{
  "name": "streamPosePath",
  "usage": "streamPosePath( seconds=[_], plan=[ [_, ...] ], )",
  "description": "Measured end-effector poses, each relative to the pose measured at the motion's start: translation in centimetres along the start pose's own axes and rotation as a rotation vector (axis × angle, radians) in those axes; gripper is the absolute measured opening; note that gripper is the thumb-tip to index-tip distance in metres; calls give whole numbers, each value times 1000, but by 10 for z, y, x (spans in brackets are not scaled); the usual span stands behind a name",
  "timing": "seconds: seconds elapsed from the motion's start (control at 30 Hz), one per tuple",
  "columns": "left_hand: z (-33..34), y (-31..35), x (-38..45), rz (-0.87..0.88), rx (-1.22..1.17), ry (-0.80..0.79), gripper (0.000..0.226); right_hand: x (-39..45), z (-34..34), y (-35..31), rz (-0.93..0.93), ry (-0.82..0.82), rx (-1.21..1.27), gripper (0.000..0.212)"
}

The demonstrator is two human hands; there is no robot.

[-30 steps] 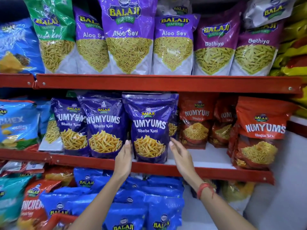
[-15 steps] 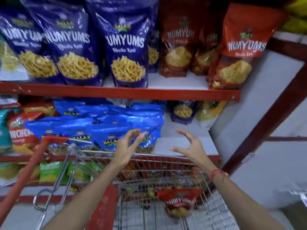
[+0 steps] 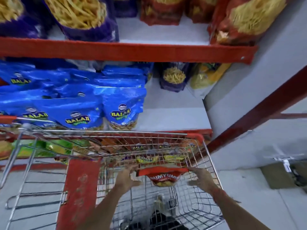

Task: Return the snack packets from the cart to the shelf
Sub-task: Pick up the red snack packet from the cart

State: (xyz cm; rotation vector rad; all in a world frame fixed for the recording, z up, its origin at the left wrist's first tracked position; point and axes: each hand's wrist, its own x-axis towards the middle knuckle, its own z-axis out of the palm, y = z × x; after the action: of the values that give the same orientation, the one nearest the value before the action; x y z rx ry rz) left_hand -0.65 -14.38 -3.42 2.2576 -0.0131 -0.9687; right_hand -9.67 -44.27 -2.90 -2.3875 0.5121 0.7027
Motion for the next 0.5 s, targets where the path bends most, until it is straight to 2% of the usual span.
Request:
streamPosePath(
  seconds=[0.1, 0.23, 0.4, 0.5],
  plan=[
    [26, 10, 11, -45, -126, -1, 68, 11, 10, -3, 34, 44, 44, 54],
    [47, 15, 25, -190, -358, 151, 50, 29, 22, -4, 99, 108, 195, 38],
    [57, 22, 29, -271, -412, 288, 35, 40, 30, -6, 85, 163, 168, 23],
    [53, 27, 26, -245, -499, 359, 29, 39, 29, -10, 30, 202, 209, 23]
  ],
)
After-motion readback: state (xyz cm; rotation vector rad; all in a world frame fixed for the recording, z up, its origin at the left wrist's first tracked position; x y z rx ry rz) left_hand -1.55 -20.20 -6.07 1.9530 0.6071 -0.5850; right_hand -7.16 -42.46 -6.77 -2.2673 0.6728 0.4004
